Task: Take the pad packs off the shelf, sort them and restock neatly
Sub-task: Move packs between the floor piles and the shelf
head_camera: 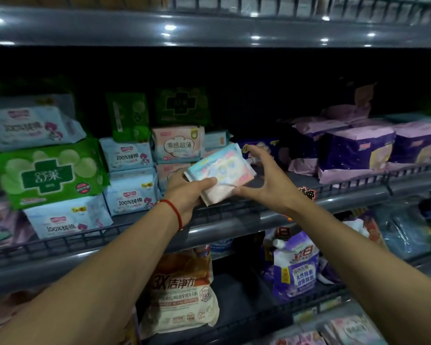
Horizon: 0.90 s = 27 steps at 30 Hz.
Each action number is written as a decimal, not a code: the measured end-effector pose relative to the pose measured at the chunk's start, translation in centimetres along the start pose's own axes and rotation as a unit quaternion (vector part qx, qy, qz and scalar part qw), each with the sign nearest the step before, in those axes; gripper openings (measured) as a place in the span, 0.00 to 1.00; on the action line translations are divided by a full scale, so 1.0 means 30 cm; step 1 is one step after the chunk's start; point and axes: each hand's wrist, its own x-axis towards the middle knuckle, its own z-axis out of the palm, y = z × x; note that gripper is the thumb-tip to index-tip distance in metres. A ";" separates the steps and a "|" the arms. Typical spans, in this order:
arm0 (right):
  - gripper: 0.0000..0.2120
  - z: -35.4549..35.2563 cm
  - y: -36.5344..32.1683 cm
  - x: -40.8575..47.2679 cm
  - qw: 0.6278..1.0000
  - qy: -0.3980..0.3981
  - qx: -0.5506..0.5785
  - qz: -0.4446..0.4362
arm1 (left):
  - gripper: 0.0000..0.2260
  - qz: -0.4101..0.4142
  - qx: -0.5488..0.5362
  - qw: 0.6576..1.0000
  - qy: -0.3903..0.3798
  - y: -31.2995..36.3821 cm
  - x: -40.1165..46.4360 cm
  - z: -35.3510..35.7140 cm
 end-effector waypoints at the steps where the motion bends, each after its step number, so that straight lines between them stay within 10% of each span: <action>1: 0.49 0.004 -0.011 -0.005 0.998 -0.007 0.041 0.038 | 0.23 0.006 -0.021 1.000 -0.001 0.006 -0.014 -0.012; 8: 0.29 0.072 -0.128 -0.026 0.943 -0.022 0.323 0.071 | 0.26 0.024 -0.011 0.999 -0.038 0.051 -0.192 -0.069; 19: 0.31 0.200 -0.193 -0.289 0.948 -0.227 0.224 -0.005 | 0.23 -0.152 -0.215 0.964 -0.042 -0.127 -0.495 -0.330; 27: 0.23 0.336 -0.031 -0.501 0.849 -0.204 0.416 0.252 | 0.30 -0.031 -0.024 0.999 0.031 -0.340 -0.619 -0.376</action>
